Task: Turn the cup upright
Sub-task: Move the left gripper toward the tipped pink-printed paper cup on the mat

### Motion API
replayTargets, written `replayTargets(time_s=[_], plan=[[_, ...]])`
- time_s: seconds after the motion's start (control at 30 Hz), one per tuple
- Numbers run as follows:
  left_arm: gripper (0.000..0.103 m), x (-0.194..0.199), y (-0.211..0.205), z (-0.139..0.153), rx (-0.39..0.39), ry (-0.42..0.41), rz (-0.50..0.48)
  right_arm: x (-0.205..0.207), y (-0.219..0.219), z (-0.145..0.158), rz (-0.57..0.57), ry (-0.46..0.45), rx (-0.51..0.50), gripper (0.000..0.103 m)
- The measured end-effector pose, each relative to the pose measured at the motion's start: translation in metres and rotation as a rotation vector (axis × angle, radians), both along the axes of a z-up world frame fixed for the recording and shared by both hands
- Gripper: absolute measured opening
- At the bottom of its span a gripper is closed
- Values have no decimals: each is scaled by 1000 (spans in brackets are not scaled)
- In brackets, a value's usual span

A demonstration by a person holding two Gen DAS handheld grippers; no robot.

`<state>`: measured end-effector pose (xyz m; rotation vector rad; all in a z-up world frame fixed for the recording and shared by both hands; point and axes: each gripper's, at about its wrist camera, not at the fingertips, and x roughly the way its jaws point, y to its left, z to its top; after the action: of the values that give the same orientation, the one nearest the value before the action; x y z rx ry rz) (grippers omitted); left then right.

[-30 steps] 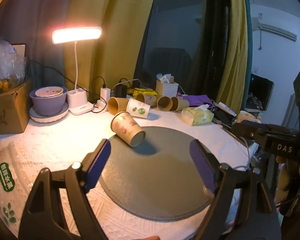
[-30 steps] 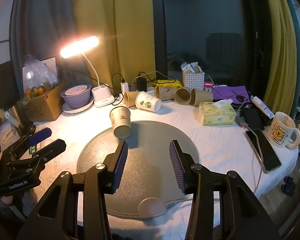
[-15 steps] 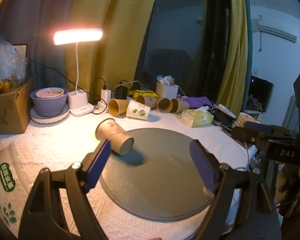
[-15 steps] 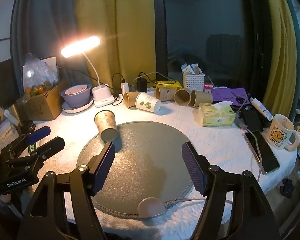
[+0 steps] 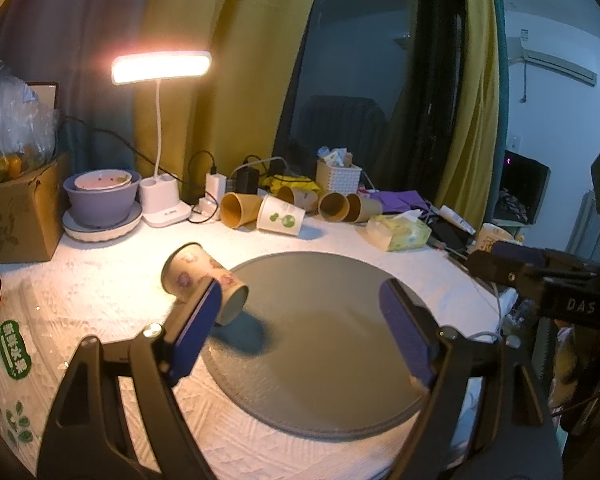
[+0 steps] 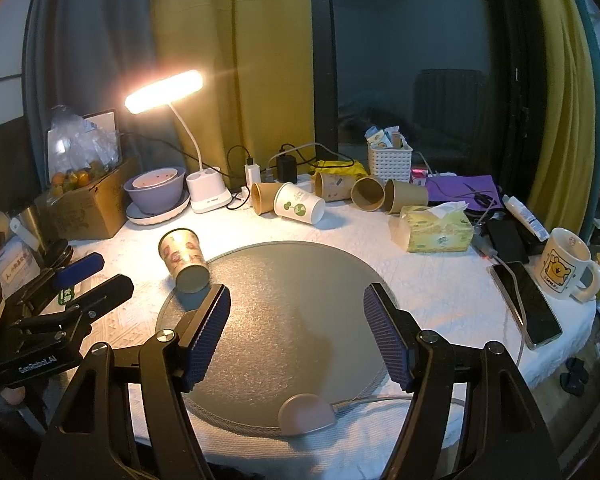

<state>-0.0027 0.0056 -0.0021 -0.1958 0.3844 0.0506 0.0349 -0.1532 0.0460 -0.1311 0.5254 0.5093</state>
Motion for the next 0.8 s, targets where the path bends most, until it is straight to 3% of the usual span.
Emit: replayTargets(time_s=[0.8], plan=[[82,-3,8,-5,-11,10,16,-6,11,-5,16,12,-14,72]])
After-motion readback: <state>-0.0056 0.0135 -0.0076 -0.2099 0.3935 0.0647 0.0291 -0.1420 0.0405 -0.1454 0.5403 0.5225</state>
